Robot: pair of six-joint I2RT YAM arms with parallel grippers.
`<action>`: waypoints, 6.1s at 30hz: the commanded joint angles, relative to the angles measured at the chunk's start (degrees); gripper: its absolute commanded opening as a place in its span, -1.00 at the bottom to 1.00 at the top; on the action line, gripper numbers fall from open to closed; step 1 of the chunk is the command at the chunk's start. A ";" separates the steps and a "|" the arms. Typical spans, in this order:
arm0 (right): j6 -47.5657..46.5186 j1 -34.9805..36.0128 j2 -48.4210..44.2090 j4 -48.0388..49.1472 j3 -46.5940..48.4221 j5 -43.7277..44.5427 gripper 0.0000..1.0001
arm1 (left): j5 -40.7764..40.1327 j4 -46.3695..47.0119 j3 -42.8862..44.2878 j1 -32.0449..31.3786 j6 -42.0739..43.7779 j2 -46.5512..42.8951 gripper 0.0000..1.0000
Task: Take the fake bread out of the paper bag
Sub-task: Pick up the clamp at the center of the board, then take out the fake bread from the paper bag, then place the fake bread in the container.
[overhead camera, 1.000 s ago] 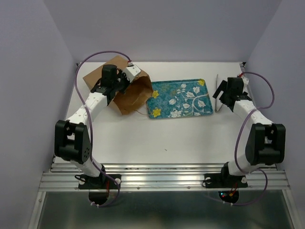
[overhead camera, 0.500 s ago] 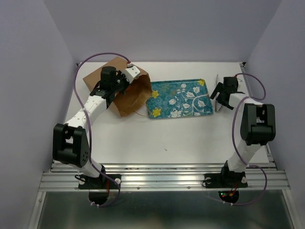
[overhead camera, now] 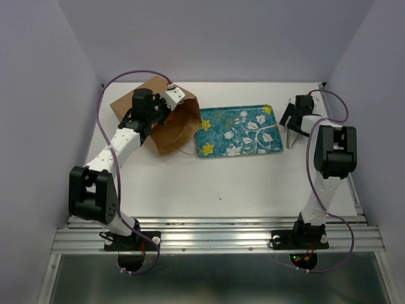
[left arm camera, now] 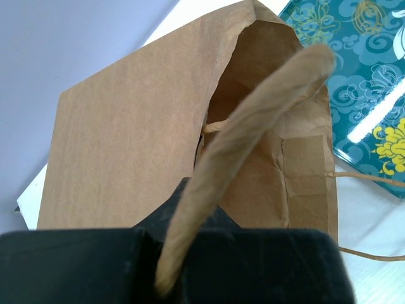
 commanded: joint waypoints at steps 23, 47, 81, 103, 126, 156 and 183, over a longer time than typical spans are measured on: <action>-6.28 -0.37 -15.00 -1.26 -0.86 -9.84 0.00 | 0.72 7.17 -4.38 0.22 -2.41 -9.09 -1.00; -11.89 25.99 -34.53 -9.61 -6.92 -53.09 0.13 | 2.57 7.35 -2.28 -0.13 -3.64 -5.57 -1.00; -16.30 44.81 -2.72 -0.74 19.62 -23.57 0.25 | 4.24 4.71 -3.68 -1.45 -3.29 -9.09 -1.00; -17.88 44.81 3.44 0.93 22.87 -32.18 0.17 | 6.35 4.71 -4.30 -1.62 -2.50 -9.79 -1.00; -10.51 44.81 -14.31 0.32 7.06 -25.77 -0.99 | -1.30 9.54 -4.74 -1.54 -9.35 -7.68 -1.00; 16.56 41.56 -55.17 -37.91 -0.86 -7.76 -0.99 | 0.55 11.39 -3.77 -1.62 -12.78 -5.05 -1.00; 21.58 24.00 -53.43 -32.39 -9.62 -3.58 -0.99 | 0.90 10.95 -3.06 -1.62 -12.69 -3.64 -1.00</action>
